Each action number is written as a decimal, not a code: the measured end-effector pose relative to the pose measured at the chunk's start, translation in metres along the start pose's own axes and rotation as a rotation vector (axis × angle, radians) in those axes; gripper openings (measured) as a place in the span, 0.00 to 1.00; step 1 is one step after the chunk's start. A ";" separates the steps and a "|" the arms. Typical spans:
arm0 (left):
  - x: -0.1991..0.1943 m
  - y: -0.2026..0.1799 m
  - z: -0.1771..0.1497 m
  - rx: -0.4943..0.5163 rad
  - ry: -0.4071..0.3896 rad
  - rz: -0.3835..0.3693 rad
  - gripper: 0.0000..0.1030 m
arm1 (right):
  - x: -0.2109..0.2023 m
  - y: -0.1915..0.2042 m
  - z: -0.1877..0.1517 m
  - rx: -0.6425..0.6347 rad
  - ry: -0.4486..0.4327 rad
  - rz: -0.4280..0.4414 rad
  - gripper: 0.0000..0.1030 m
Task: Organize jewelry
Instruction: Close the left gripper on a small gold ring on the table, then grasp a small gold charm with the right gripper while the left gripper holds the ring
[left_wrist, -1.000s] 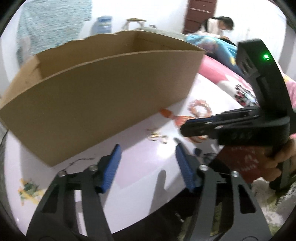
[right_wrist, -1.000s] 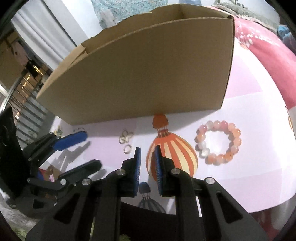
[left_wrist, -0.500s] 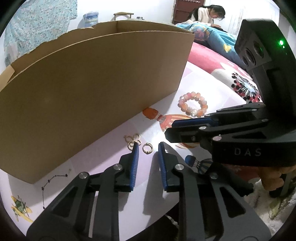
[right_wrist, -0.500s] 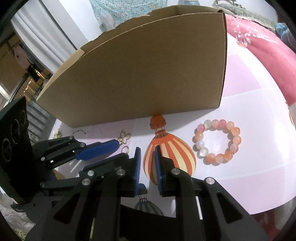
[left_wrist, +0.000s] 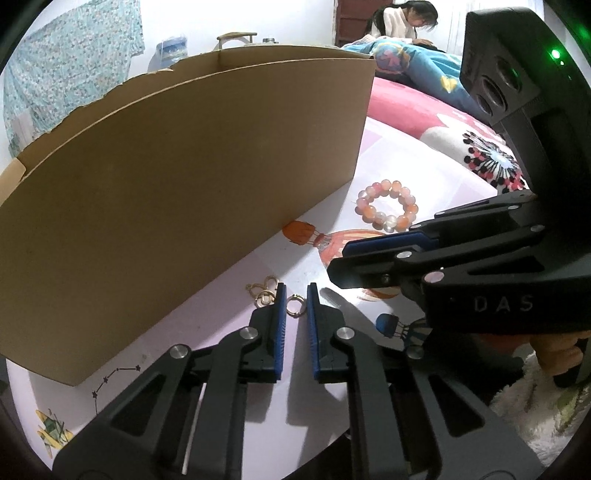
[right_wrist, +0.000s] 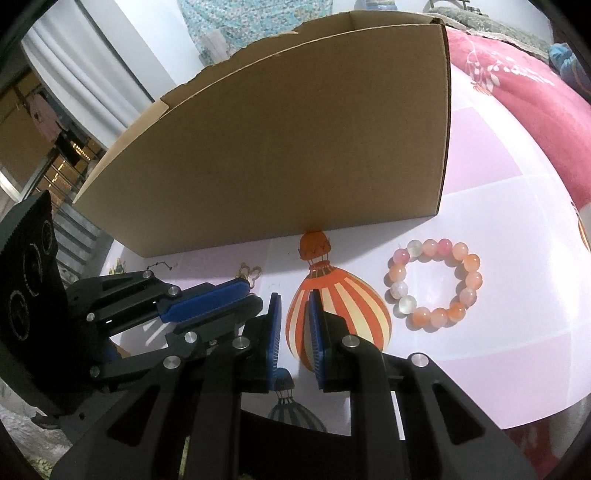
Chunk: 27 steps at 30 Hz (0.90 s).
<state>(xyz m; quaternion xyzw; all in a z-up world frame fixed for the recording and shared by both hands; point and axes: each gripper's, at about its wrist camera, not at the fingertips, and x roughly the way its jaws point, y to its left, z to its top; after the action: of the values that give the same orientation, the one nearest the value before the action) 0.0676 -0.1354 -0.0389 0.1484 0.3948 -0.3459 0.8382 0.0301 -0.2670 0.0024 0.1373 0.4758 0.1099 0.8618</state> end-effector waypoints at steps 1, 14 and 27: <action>0.000 -0.001 0.000 0.005 0.000 0.004 0.10 | 0.000 -0.001 0.000 -0.001 -0.001 -0.002 0.15; -0.009 0.001 -0.011 -0.008 -0.006 0.039 0.10 | 0.000 0.004 0.001 0.000 -0.002 -0.014 0.15; -0.026 0.055 -0.032 -0.186 -0.010 0.138 0.09 | 0.013 0.045 0.003 -0.156 0.035 0.009 0.16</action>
<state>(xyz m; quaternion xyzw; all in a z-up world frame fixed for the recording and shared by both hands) 0.0762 -0.0674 -0.0403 0.0952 0.4096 -0.2500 0.8722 0.0370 -0.2209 0.0094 0.0701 0.4801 0.1528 0.8610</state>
